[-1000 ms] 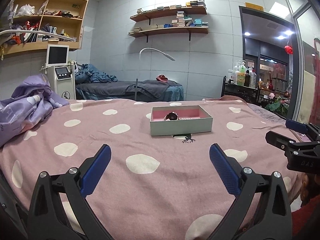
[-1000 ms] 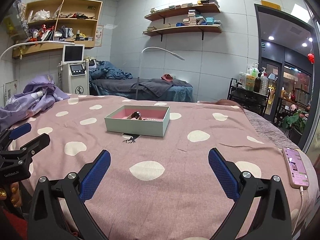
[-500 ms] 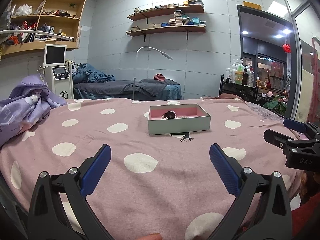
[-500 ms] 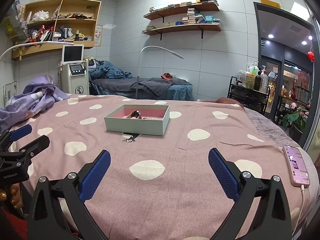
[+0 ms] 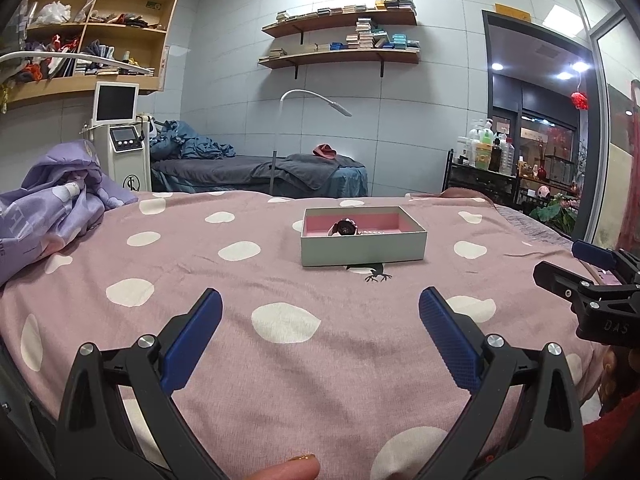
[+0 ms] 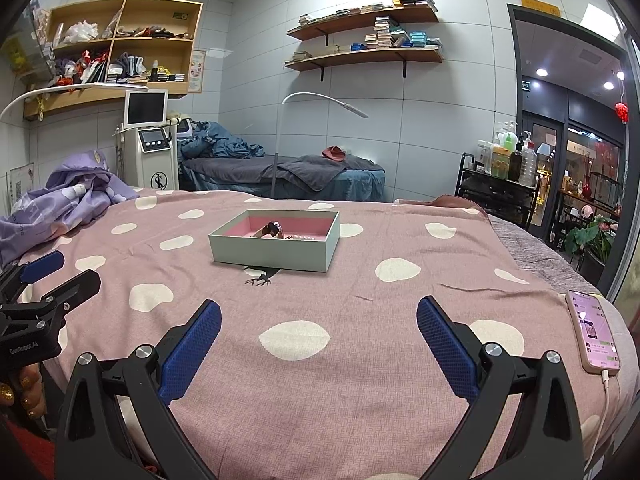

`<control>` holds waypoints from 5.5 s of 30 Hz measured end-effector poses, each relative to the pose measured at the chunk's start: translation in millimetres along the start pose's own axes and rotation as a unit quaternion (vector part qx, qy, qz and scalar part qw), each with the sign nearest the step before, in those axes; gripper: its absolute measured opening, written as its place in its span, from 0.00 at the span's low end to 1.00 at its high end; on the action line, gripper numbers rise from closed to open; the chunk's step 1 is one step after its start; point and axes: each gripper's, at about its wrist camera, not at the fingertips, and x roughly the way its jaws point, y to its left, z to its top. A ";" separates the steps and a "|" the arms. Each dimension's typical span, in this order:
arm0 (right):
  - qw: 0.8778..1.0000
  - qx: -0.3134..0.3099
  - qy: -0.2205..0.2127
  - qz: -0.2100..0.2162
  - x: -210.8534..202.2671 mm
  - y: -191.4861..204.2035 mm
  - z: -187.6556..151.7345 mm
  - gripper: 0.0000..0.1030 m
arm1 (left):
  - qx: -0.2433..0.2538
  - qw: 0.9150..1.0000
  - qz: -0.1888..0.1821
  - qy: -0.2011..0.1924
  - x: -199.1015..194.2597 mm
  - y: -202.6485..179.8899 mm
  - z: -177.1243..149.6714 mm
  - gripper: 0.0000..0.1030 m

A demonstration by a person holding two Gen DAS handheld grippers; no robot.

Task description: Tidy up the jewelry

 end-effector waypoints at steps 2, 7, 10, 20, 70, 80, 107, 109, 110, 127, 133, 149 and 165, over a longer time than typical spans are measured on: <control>1.000 0.001 0.000 0.000 -0.2 0.0 0.1 0.94 | 0.000 1.000 0.006 0.000 -0.2 0.1 0.0 0.94; 1.000 0.001 0.000 0.000 -0.1 0.0 0.1 0.94 | 0.002 1.000 0.001 0.002 0.6 0.2 0.2 0.94; 1.000 0.001 -0.001 0.000 -0.4 -0.1 0.2 0.94 | 0.002 1.000 -0.001 0.002 0.8 -0.3 0.1 0.94; 1.000 0.001 0.000 0.000 -0.1 -0.1 0.4 0.94 | 0.003 1.000 -0.004 0.004 1.7 -0.5 0.3 0.94; 1.000 0.001 0.000 0.001 -0.3 0.8 0.0 0.94 | 0.014 1.000 -0.007 -0.002 -1.0 -4.9 0.0 0.94; 1.000 0.001 0.001 0.001 -0.1 0.8 0.2 0.94 | 0.016 1.000 -0.006 0.001 0.5 -5.3 0.4 0.94; 1.000 0.005 0.008 -0.001 1.1 8.2 -7.0 0.94 | 0.024 1.000 -0.011 0.014 9.5 -12.0 0.8 0.94; 1.000 0.005 0.008 -0.001 3.9 6.9 -6.4 0.94 | 0.024 1.000 -0.011 0.013 9.9 -12.3 0.9 0.94; 1.000 0.005 0.008 -0.001 3.9 6.8 -6.4 0.94 | 0.024 1.000 -0.011 0.014 10.1 -12.4 0.8 0.94; 1.000 0.006 0.011 0.000 3.4 7.5 -8.9 0.94 | 0.026 0.999 -0.010 0.019 12.6 -15.2 -1.4 0.94; 1.000 0.006 0.012 0.000 4.2 6.9 -8.8 0.94 | 0.026 0.999 -0.010 0.019 12.5 -14.7 -1.3 0.94; 1.000 0.007 0.012 0.000 4.1 7.8 -10.4 0.94 | 0.026 0.999 -0.011 0.017 11.4 -14.4 -1.3 0.94; 1.000 0.007 0.015 0.002 5.4 9.9 -11.7 0.94 | 0.022 1.000 -0.006 0.021 12.3 -12.2 -0.5 0.94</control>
